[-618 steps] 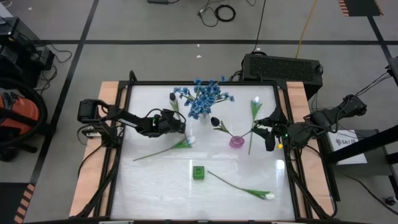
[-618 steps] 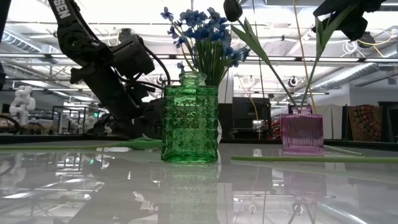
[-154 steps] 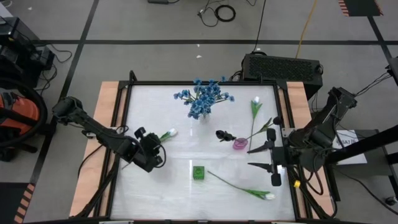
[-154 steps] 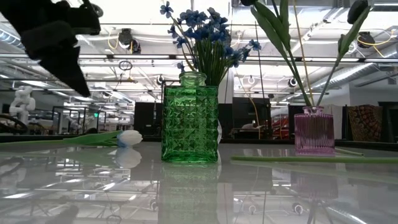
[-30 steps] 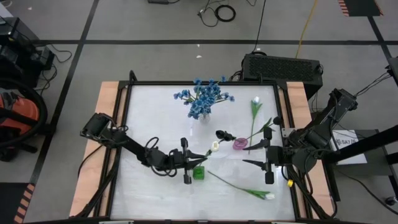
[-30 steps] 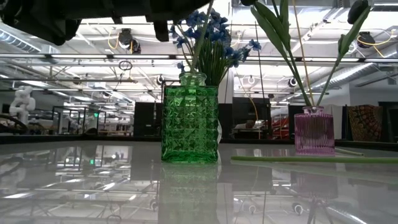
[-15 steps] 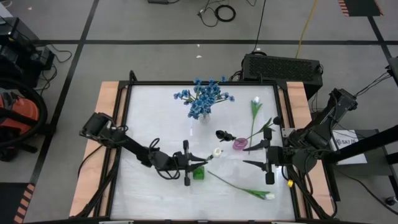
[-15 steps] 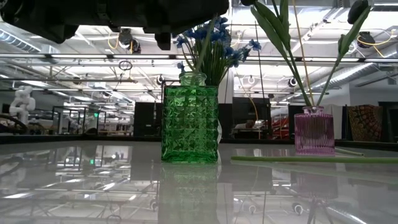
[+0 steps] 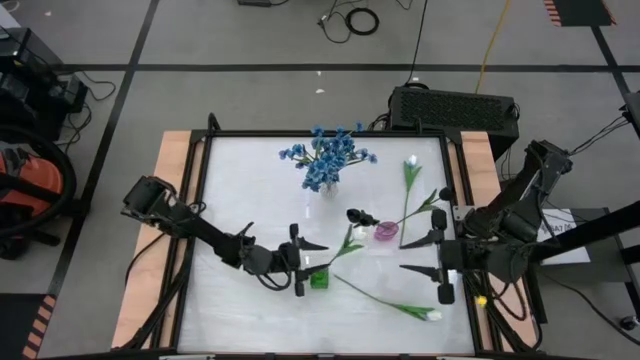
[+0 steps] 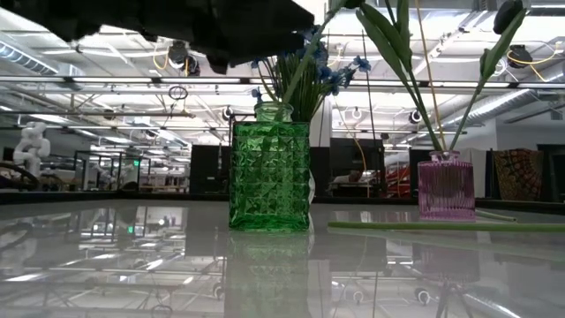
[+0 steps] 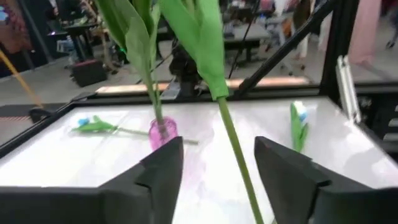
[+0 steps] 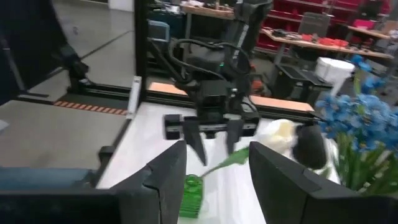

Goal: Sort flowers into vase by color
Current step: Put the bottom white tulip into the green vase

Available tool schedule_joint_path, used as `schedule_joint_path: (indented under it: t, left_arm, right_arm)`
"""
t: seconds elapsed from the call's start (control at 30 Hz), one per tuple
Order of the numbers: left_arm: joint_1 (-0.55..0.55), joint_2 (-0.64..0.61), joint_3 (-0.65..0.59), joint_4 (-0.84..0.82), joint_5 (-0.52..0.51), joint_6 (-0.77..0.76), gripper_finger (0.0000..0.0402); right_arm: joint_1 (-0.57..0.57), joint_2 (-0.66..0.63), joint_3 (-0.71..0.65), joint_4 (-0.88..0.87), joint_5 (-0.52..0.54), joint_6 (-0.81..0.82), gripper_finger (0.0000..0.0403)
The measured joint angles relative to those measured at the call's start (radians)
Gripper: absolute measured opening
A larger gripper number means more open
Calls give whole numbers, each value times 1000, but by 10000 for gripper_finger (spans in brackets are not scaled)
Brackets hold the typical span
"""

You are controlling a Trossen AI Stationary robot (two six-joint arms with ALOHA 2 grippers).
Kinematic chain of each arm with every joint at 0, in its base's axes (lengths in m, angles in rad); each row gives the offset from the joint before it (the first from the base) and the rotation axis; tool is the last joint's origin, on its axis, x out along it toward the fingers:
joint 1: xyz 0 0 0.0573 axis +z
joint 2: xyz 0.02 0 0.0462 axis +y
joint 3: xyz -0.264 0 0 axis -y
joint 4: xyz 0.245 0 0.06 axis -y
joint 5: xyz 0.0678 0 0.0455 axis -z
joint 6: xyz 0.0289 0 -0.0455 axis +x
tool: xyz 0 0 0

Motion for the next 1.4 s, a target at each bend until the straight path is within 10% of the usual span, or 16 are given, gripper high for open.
schedule_joint_path:
  t: [0.53,0.87,1.4]
  left_arm:
    - [-165,-217,0,-435,-83,-150,231]
    - [-239,-217,0,-507,-82,-262,231]
    - [-242,-217,0,-498,-89,-258,231]
  right_arm:
    - [257,42,2,-181,57,361,167]
    - [250,221,2,-383,-125,799,167]
    - [-22,615,1,-229,-618,780,167]
